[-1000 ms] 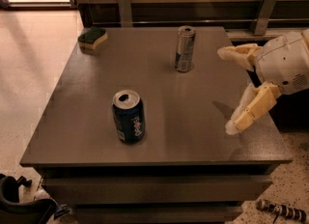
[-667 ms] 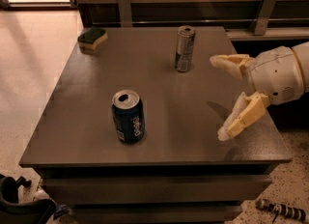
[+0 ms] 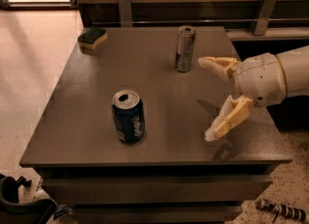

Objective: Move pepsi can near sponge

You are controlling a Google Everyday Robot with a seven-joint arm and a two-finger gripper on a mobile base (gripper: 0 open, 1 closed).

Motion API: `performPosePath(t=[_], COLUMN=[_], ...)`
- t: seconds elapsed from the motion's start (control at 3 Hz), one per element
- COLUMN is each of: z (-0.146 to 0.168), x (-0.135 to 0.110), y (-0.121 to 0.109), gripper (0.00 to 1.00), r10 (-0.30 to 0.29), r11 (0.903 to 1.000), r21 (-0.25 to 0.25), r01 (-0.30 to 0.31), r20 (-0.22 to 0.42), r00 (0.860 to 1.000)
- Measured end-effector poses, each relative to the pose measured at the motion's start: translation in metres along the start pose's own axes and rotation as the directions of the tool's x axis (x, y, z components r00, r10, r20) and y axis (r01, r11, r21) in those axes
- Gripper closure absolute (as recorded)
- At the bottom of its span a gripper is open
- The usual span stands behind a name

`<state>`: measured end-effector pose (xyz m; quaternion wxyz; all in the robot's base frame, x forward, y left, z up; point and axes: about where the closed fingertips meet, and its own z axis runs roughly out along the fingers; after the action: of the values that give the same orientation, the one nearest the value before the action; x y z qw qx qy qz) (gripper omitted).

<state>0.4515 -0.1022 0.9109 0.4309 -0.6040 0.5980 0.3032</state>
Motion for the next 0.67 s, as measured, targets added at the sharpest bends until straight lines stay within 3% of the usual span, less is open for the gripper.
performPosePath(t=[0.67], z=[0.039], x=[-0.009], y=[-0.002], gripper=[0.0], r10=[0.014], r11=[0.9999], r21=[0.008], r01=[-0.015], r20=[0.136], r00=[0.991])
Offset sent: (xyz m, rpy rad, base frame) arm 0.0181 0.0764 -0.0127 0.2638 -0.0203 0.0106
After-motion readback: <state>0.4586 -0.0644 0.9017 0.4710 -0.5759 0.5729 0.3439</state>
